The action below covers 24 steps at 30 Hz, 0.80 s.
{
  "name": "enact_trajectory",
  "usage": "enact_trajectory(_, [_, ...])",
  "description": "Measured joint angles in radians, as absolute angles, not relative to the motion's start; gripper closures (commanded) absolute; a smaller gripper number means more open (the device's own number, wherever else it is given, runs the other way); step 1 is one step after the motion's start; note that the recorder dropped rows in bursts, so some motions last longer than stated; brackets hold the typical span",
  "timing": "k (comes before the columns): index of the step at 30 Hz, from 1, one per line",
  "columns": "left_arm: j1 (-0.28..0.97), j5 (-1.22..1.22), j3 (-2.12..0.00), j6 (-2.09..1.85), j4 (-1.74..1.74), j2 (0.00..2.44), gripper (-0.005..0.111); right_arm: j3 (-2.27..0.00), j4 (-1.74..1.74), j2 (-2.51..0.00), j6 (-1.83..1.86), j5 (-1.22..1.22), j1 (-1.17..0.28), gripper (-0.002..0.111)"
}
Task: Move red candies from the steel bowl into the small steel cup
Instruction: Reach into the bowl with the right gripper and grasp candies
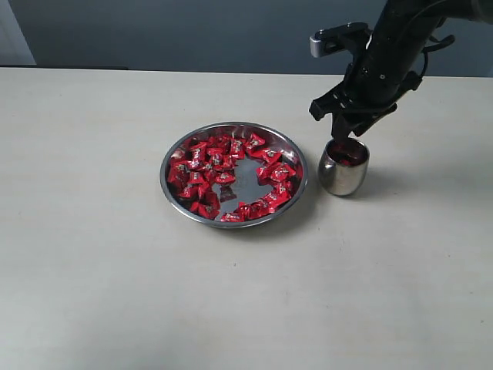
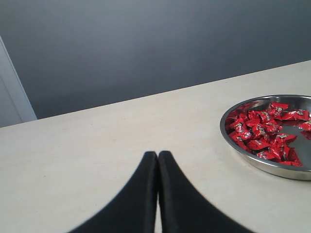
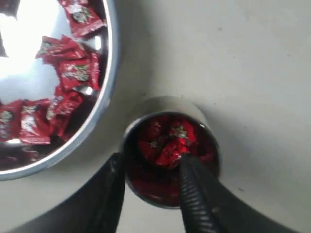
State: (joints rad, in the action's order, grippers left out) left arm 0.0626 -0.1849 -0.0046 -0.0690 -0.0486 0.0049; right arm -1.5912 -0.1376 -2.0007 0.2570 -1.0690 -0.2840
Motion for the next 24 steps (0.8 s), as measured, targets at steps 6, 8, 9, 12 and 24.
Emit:
enact_trajectory(6, [0.063,-0.185,-0.005,-0.069,-0.049,0.005,0.105,-1.591,-0.356,-2.001,0.380,-1.053,-0.336,0.071])
enact_trajectory(8, [0.063,-0.185,-0.005,-0.069,-0.049,0.005,0.105,-1.591,-0.405,-2.001,0.421,-1.023,-0.382,0.071])
enact_trajectory(9, [0.063,-0.185,-0.005,-0.069,-0.049,0.005,0.105,-1.591,-0.417,-2.001,0.432,-0.998,-0.406,0.071])
enact_trajectory(12, [0.063,-0.185,-0.005,-0.069,-0.049,0.005,0.105,-1.591,-0.436,-2.006,0.456,-0.921,-0.472,0.071])
enact_trajectory(24, [0.063,-0.185,-0.005,-0.069,-0.049,0.005,0.105,-1.591,-0.429,-2.154,0.472,-0.697,-0.571,0.070])
